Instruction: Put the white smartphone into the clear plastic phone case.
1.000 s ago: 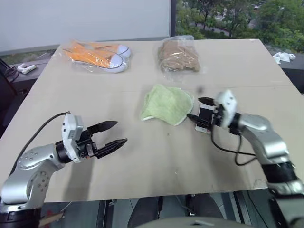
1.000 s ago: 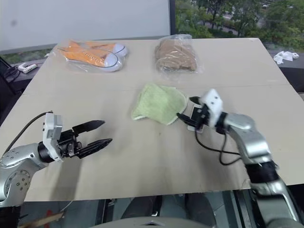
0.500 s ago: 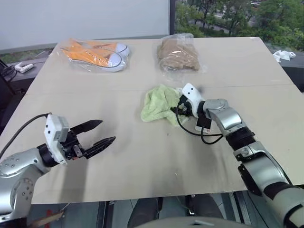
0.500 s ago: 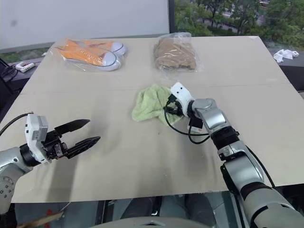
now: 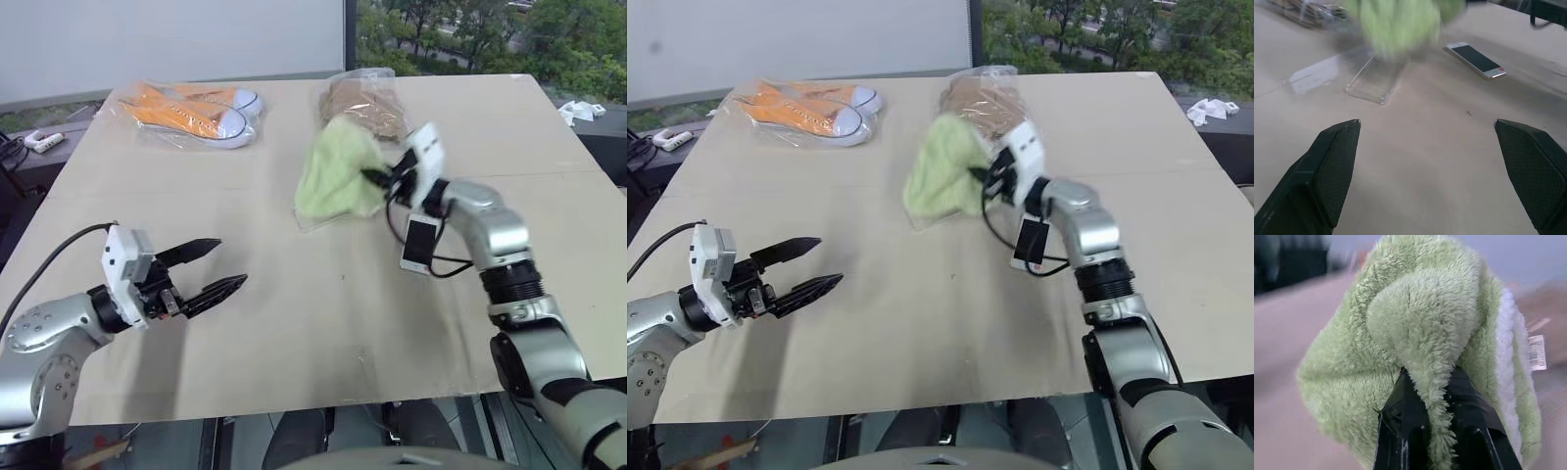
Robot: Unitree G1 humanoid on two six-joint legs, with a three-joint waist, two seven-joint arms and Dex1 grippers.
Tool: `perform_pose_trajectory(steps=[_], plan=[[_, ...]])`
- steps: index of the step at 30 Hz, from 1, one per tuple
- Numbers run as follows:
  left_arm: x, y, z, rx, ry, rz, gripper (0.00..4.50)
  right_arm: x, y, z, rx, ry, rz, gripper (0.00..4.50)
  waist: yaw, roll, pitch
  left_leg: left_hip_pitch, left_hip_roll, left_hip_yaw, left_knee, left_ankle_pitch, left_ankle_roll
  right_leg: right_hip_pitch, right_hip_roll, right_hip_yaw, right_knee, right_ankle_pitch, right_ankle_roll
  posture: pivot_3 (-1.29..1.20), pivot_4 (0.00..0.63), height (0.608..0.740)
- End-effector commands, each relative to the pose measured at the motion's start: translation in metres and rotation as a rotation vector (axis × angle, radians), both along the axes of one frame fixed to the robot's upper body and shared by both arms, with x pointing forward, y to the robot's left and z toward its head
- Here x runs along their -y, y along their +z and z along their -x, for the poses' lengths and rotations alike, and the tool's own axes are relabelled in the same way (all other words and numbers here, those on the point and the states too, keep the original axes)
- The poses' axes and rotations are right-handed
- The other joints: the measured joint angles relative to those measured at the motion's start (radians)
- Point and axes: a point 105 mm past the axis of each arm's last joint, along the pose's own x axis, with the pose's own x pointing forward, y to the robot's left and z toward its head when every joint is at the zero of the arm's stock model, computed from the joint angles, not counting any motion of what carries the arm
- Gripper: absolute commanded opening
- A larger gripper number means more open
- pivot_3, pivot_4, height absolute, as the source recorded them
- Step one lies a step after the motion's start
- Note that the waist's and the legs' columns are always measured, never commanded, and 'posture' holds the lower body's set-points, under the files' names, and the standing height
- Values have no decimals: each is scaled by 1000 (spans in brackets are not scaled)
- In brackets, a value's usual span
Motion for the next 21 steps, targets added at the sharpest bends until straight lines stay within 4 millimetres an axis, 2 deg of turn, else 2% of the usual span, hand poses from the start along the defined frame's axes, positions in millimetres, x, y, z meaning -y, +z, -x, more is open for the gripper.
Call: perform_pose_trajectory(steps=[1,3,6,9,10,12,15,18,20,21], plan=[[5,5,-1,24,-25,-10,4500,46,52,-5,142,-148,-91,40,0,0,0,0,0,0,0,0,0,0,0,0,0,0,0,0,150,740],[6,5,-1,25,-29,-9,4500,63,57,-9,154,-216,-92,40,0,0,0,0,0,0,-1,0,0,0,0,0,0,0,0,0,150,740],[9,5,-5,27,-42,-7,4500,109,39,-21,114,-408,20,40,0,0,0,0,0,1,-1,0,0,0,0,1,0,0,0,0,150,740],[12,4,-9,26,-45,-7,4500,144,15,-30,12,-573,116,40,-1,0,0,0,0,2,-1,0,0,0,0,2,0,0,0,0,150,740],[13,3,-11,24,-43,-8,4500,153,5,-31,-41,-602,132,856,-1,0,0,0,0,3,-2,0,0,-1,0,3,0,0,0,0,150,740],[15,2,-14,21,-52,-7,4500,166,-15,-28,-116,-636,210,1772,-8,0,0,-1,1,5,-2,0,0,-3,1,5,1,0,0,0,150,740],[17,2,-15,20,-63,-7,4500,174,-29,-12,-149,-599,300,2245,-1,0,0,-2,2,9,-4,0,0,-6,1,9,3,0,0,0,150,740],[15,4,-16,26,-67,-7,4500,173,-32,9,-163,-522,371,3680,1,0,0,-5,2,8,-4,0,0,-7,1,8,1,0,0,0,150,740],[15,7,-16,38,-75,1,4500,176,-27,20,-166,-512,369,4450,1,0,0,-5,2,9,-4,0,1,-7,1,9,1,0,0,0,150,740],[16,8,-16,43,-80,8,4500,178,-25,25,-169,-506,374,4450,-1,0,0,-4,2,9,-3,0,1,-7,1,9,2,0,0,0,150,740]])
